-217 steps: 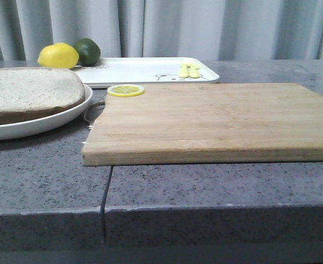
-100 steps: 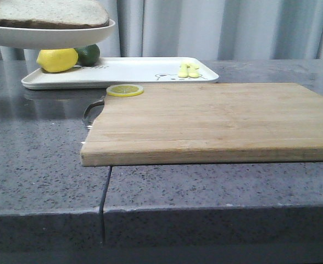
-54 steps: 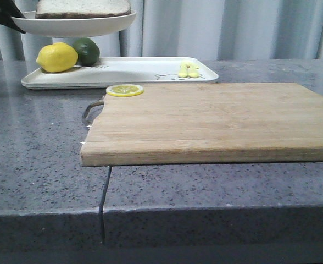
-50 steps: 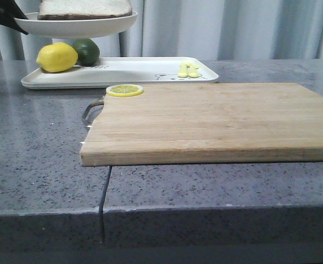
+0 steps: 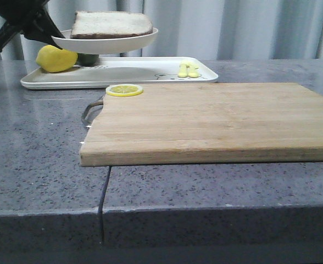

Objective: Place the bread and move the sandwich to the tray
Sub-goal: 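Lift the plate with the left gripper and carry it toward the tray, then lower the plate onto the white tray and open the left gripper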

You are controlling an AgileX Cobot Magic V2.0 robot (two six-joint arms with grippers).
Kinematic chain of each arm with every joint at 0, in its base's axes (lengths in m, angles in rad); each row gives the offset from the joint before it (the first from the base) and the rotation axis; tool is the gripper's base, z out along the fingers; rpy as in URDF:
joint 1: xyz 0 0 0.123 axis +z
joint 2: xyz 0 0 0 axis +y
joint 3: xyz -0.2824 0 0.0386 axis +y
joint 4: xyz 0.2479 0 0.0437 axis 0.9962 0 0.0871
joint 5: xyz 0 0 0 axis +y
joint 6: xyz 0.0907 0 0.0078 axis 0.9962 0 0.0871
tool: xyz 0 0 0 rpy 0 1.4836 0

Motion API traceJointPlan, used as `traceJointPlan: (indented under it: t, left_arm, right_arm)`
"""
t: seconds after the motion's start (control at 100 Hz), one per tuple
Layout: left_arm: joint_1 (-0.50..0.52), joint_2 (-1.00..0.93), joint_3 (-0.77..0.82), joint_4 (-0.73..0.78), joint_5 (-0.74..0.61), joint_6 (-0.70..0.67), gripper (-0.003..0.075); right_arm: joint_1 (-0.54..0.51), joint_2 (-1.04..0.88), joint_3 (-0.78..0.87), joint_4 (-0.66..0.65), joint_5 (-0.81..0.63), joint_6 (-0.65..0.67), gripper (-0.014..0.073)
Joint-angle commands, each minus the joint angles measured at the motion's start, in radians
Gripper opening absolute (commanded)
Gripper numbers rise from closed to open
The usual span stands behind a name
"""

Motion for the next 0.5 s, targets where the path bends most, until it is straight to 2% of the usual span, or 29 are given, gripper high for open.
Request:
traceJointPlan:
  t: [0.0,0.49]
  left_arm:
    - [-0.011,-0.042,-0.068,-0.073,-0.024,-0.004,-0.0019]
    - [-0.011,0.034,-0.107,-0.053,-0.064,-0.004,-0.0019]
  right_arm:
    - [-0.006,0.003,-0.024,-0.007,-0.079,0.003,0.0269]
    - [-0.006,0.003,-0.024,-0.007,-0.08,0.003,0.0269]
